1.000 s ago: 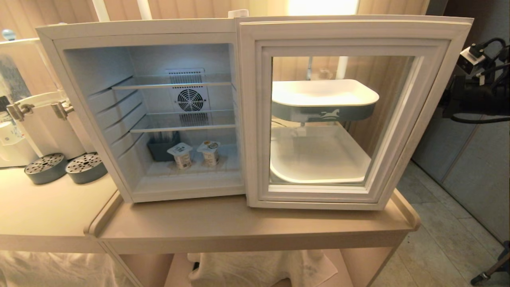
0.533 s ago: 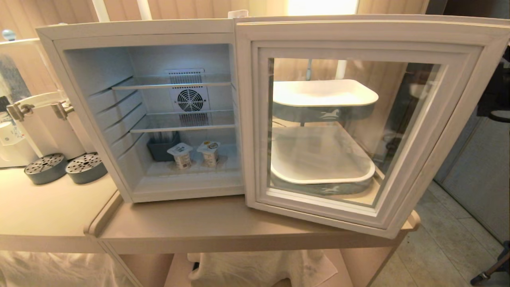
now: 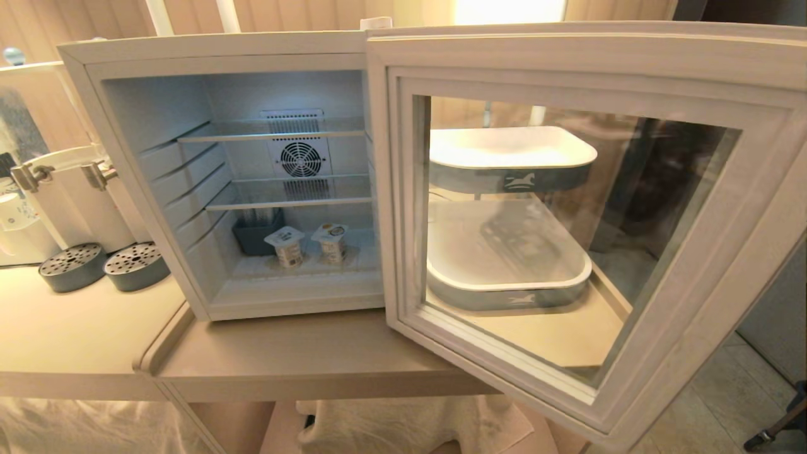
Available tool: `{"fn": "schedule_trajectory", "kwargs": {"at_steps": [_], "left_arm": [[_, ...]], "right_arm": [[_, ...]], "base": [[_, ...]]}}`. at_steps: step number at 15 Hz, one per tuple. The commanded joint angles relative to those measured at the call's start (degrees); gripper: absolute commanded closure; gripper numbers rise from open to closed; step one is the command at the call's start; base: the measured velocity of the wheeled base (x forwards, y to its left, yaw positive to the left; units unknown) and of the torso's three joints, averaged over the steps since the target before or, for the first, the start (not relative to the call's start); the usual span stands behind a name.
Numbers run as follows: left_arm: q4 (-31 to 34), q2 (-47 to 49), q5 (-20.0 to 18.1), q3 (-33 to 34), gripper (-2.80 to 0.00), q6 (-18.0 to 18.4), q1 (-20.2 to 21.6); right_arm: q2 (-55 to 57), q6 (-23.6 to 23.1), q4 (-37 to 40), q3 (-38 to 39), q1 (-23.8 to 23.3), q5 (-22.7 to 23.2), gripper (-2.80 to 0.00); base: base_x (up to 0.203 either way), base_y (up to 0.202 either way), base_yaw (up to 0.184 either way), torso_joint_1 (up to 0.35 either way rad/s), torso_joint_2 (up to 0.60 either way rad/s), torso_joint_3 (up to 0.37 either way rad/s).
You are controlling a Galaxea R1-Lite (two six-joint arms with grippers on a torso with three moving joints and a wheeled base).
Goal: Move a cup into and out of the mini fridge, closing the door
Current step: Close the freezer door
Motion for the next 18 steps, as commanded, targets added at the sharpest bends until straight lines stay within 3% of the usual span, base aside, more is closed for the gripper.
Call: {"fn": "schedule_trajectory", "kwargs": {"at_steps": [1, 5, 7, 9, 11, 13, 16, 18], "left_arm": [[-0.02, 0.07, 0.0, 0.02, 0.0, -0.02, -0.01], [-0.02, 0.07, 0.0, 0.06, 0.0, 0.0, -0.01], [-0.02, 0.07, 0.0, 0.07, 0.0, -0.03, -0.01], [-0.02, 0.07, 0.0, -0.01, 0.0, 0.03, -0.01], [-0.02, 0.07, 0.0, 0.04, 0.0, 0.03, -0.01], [-0.02, 0.07, 0.0, -0.01, 0.0, 0.03, -0.01], [-0.02, 0.07, 0.0, -0.01, 0.0, 0.03, -0.01], [-0.02, 0.07, 0.0, -0.01, 0.0, -0.03, -0.01]], "right_arm": [[-6.88, 0.04, 0.74, 2.38, 6.12, -3.67, 0.0], [-12.21, 0.09, 2.34, 6.18, 24.82, -18.56, 0.0], [-13.29, -0.34, 2.13, 7.99, 36.4, -31.45, 0.0], [-13.85, -4.66, 1.76, 10.49, 43.24, -46.37, 0.0], [-15.69, -13.89, 1.33, 14.41, 45.04, -48.85, 0.0], [-16.6, -18.86, -0.9, 16.64, 46.28, -49.44, 0.0], [-17.18, -20.48, -3.58, 17.08, 46.94, -48.38, 0.0], [-17.56, -20.2, -5.4, 17.25, 48.33, -43.0, 0.0]], "base": [[0.0, 0.0, 0.0, 0.0, 0.0, 0.0], [0.0, 0.0, 0.0, 0.0, 0.0, 0.0], [0.0, 0.0, 0.0, 0.0, 0.0, 0.0], [0.0, 0.0, 0.0, 0.0, 0.0, 0.0], [0.0, 0.0, 0.0, 0.0, 0.0, 0.0], [0.0, 0.0, 0.0, 0.0, 0.0, 0.0], [0.0, 0.0, 0.0, 0.0, 0.0, 0.0], [0.0, 0.0, 0.0, 0.0, 0.0, 0.0]]}}
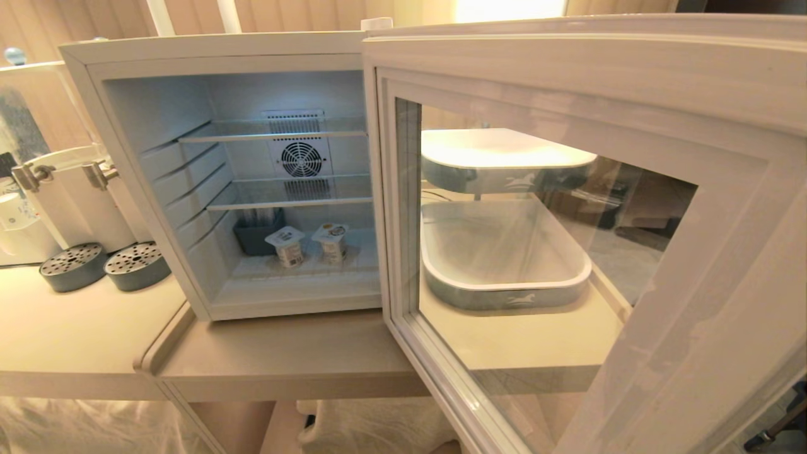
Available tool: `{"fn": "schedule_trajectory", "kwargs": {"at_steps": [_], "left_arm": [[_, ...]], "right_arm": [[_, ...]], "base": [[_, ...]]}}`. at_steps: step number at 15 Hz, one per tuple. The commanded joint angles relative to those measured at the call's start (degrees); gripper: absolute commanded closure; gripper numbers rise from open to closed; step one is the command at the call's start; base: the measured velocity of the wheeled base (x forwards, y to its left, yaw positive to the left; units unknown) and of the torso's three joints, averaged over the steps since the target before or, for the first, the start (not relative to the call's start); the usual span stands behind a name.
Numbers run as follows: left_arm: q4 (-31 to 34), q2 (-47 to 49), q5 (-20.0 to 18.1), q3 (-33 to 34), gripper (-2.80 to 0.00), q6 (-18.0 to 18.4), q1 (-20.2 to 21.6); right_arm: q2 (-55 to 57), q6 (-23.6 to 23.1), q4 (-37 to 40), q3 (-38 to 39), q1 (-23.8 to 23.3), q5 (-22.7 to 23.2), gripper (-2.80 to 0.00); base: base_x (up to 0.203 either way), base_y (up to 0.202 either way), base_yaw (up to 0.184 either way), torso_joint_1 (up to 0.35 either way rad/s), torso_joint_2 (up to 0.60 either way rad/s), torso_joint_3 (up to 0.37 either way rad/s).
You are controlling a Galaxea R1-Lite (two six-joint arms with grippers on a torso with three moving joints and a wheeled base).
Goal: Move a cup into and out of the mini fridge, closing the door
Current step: Close the freezer door
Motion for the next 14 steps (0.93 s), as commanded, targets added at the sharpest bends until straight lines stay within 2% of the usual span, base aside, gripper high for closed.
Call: {"fn": "schedule_trajectory", "kwargs": {"at_steps": [1, 5, 6, 11, 12, 14], "left_arm": [[-0.02, 0.07, -0.01, 0.05, 0.0, -0.04, 0.01], [0.07, 0.07, -0.01, -0.04, 0.0, 0.01, 0.01], [0.07, 0.07, -0.01, -0.04, 0.0, 0.01, 0.01], [0.07, 0.07, -0.01, -0.04, 0.0, 0.01, 0.01], [0.07, 0.07, -0.01, -0.04, 0.0, 0.01, 0.01], [0.07, 0.07, -0.01, -0.04, 0.0, 0.01, 0.01]], "right_arm": [[-0.84, 0.35, -1.66, 0.05, 0.58, 5.41, 0.0], [-4.29, 9.65, -3.28, -1.03, 0.59, 22.03, 0.0], [-4.58, 11.02, -3.29, -1.1, 0.64, 24.89, 0.0], [-1.99, 11.53, -3.49, -1.02, 0.5, 23.93, 0.0], [-0.34, 11.8, -4.19, -1.35, 0.43, 22.24, 0.0], [4.62, 12.99, -10.97, -1.9, 0.55, 17.47, 0.0]], "base": [[0.0, 0.0, 0.0, 0.0, 0.0, 0.0], [0.0, 0.0, 0.0, 0.0, 0.0, 0.0], [0.0, 0.0, 0.0, 0.0, 0.0, 0.0], [0.0, 0.0, 0.0, 0.0, 0.0, 0.0], [0.0, 0.0, 0.0, 0.0, 0.0, 0.0], [0.0, 0.0, 0.0, 0.0, 0.0, 0.0]]}}
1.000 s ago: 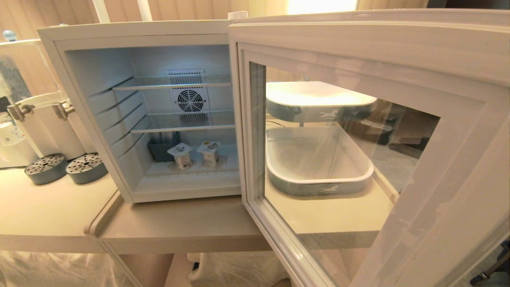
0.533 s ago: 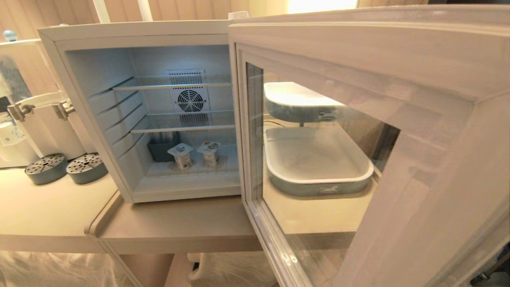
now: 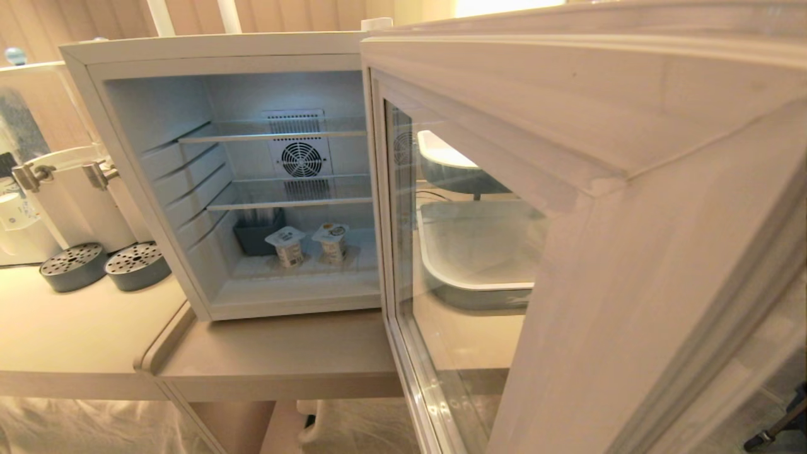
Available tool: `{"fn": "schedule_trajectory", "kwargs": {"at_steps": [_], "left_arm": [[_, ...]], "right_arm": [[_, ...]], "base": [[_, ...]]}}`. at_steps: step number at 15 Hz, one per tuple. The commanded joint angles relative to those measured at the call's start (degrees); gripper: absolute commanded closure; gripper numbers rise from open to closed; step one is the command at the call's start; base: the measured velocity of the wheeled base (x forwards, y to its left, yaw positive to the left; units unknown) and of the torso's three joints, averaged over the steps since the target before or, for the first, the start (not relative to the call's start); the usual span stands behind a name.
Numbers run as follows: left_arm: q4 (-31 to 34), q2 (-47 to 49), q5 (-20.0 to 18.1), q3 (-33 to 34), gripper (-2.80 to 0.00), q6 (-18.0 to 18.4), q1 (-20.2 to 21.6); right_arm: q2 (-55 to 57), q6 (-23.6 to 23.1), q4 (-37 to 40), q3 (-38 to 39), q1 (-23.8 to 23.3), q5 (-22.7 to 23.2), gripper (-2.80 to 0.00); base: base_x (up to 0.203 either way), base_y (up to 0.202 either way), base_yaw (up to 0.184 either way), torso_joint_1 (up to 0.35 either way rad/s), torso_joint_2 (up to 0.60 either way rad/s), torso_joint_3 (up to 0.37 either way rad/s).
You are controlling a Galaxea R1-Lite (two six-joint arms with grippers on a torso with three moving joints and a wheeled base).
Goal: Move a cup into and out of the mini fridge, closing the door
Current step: Close the freezer door
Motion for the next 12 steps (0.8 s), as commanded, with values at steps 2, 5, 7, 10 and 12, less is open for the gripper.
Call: {"fn": "schedule_trajectory", "kwargs": {"at_steps": [2, 5, 7, 10, 12], "left_arm": [[-0.02, 0.07, -0.01, 0.01, 0.0, -0.05, 0.01], [-0.02, 0.07, -0.01, 0.01, 0.0, -0.05, 0.01], [-0.02, 0.07, -0.01, 0.01, 0.0, -0.05, 0.01], [-0.02, 0.07, -0.01, 0.01, 0.0, -0.05, 0.01], [-0.02, 0.07, -0.01, 0.01, 0.0, -0.05, 0.01]], "right_arm": [[7.02, 0.28, -5.82, -0.5, 1.31, -1.69, 0.0], [10.74, 0.29, -6.66, -2.27, 4.4, -1.98, 0.0], [12.58, 0.32, -6.68, -3.44, 6.96, -2.29, 0.0], [13.24, 0.47, -6.62, -3.6, 7.64, -2.36, 0.0], [14.98, 0.47, -6.62, -5.96, 9.83, -4.02, 0.0]], "base": [[0.0, 0.0, 0.0, 0.0, 0.0, 0.0], [0.0, 0.0, 0.0, 0.0, 0.0, 0.0], [0.0, 0.0, 0.0, 0.0, 0.0, 0.0], [0.0, 0.0, 0.0, 0.0, 0.0, 0.0], [0.0, 0.0, 0.0, 0.0, 0.0, 0.0]]}}
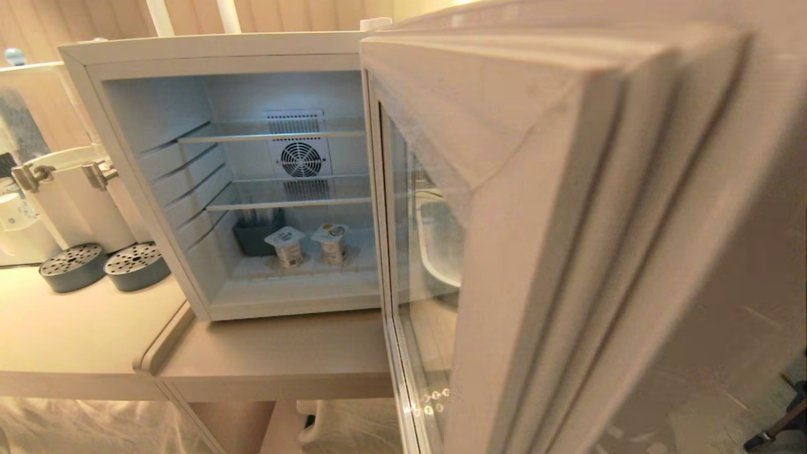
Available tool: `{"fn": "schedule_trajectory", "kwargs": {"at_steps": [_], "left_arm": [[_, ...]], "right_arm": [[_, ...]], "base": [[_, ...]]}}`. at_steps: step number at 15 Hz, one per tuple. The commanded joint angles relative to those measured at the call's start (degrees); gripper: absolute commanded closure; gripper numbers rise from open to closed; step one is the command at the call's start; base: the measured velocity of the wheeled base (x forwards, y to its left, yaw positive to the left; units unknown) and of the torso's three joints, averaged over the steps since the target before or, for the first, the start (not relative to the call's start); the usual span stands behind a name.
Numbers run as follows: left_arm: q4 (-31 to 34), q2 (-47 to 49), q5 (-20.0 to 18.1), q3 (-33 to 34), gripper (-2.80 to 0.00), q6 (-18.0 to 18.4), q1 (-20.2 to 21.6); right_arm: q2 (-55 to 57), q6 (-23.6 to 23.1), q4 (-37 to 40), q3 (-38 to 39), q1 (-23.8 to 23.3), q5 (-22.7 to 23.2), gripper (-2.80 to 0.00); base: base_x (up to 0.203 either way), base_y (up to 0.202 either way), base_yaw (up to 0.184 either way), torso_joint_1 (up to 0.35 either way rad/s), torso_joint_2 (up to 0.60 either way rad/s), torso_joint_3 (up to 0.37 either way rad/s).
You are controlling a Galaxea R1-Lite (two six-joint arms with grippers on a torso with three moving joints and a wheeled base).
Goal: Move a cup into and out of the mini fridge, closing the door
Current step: Close the freezer door
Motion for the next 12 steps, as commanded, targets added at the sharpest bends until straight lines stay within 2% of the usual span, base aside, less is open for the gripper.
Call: {"fn": "schedule_trajectory", "kwargs": {"at_steps": [1, 12], "left_arm": [[-0.04, 0.07, -0.01, 0.01, 0.0, -0.1, -0.02], [-0.13, 0.07, -0.01, 0.05, 0.0, -0.1, -0.02]], "right_arm": [[2.96, -0.02, -0.05, -1.8, 1.7, -1.84, 0.0], [20.28, -0.49, -1.46, -15.25, 7.01, -9.19, 0.0]], "base": [[0.0, 0.0, 0.0, 0.0, 0.0, 0.0], [0.0, 0.0, 0.0, 0.0, 0.0, 0.0]]}}
